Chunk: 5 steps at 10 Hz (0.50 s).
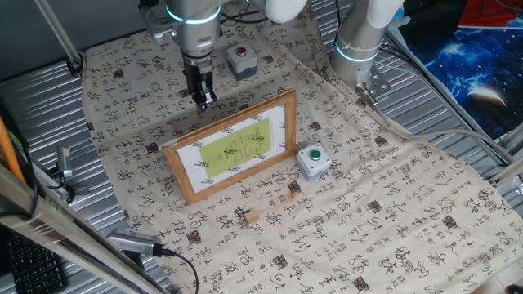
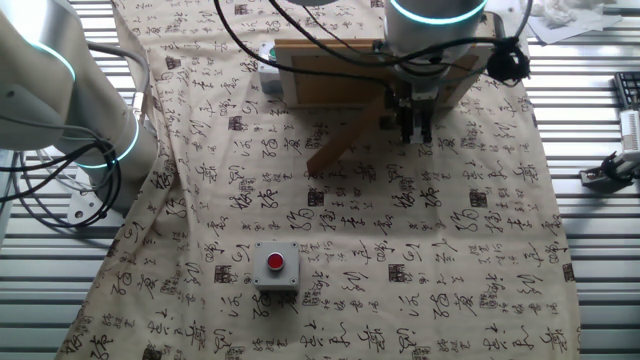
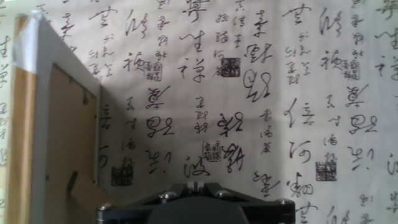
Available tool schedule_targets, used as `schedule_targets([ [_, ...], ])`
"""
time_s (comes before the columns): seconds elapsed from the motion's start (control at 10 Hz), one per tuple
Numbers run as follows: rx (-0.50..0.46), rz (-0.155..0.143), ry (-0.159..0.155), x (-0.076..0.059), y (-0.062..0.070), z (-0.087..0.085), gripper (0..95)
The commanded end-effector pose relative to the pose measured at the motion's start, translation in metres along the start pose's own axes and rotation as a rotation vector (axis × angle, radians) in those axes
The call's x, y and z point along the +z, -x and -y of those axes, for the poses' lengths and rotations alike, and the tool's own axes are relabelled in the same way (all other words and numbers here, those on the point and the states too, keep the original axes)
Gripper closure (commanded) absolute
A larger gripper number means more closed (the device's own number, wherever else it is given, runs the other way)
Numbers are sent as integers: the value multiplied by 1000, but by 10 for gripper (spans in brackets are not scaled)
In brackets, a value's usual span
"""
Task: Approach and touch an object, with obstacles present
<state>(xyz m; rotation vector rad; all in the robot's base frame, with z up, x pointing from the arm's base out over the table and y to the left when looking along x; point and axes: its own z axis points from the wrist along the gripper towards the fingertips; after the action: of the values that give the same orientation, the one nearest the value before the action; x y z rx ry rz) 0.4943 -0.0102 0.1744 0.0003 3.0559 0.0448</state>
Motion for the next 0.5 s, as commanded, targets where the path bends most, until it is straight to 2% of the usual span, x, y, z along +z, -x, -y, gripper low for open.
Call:
schedule_targets([
  [0.1, -8, -2, 3, -2, -11, 19, 950],
  [0.3, -26, -7, 3, 1, -24, 38, 950],
  [0.5, -52, -4, 2, 11, -42, 61, 950],
])
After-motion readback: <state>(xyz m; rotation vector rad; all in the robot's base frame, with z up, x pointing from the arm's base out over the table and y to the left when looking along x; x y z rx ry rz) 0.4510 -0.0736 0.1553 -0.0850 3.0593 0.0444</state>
